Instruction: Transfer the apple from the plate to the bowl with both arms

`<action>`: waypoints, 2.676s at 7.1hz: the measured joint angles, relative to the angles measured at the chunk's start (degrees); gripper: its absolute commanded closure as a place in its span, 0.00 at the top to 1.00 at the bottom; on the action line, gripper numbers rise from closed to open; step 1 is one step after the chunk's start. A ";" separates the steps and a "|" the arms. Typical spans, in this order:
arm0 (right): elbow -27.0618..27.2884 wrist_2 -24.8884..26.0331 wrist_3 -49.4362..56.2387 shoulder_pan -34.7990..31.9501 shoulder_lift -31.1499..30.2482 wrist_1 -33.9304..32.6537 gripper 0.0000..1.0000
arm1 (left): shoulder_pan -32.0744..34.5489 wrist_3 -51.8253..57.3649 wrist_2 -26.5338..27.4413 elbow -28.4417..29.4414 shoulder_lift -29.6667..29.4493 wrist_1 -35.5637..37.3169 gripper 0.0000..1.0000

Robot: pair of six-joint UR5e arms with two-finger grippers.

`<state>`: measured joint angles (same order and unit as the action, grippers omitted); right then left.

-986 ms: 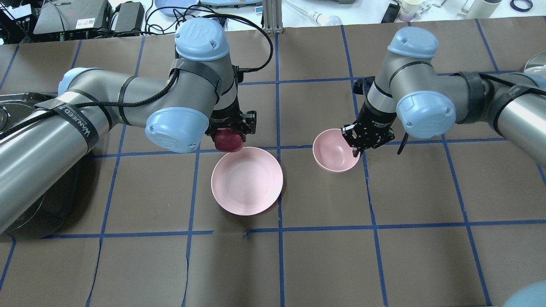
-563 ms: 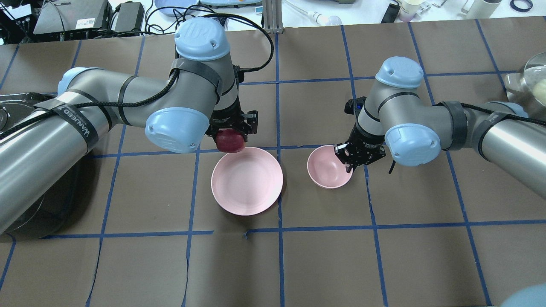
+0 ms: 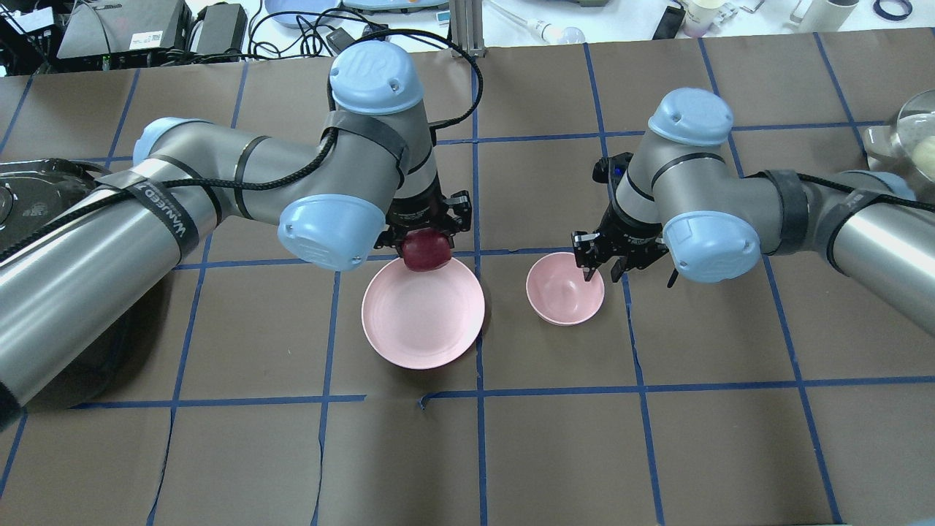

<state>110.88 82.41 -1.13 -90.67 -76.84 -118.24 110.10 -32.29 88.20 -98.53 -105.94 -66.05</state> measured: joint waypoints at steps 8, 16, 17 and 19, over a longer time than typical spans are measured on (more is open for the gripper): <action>-10.31 8.37 9.90 13.69 -4.61 13.31 1.00 | 15.61 -28.36 -2.59 9.06 -14.35 9.05 0.00; -17.02 8.26 9.52 13.78 -7.47 19.94 1.00 | 11.14 -12.83 -2.06 10.49 -9.07 2.22 1.00; -19.36 7.95 9.36 13.18 -8.95 23.49 1.00 | 8.51 -6.64 -2.01 11.34 -5.97 -2.25 1.00; -21.90 7.70 8.86 8.13 -11.05 26.41 1.00 | 3.91 5.65 -1.86 12.33 0.67 -6.92 1.00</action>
<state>88.98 90.11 7.73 -82.54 -87.89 -91.83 114.01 -26.64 86.34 -86.20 -105.26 -72.97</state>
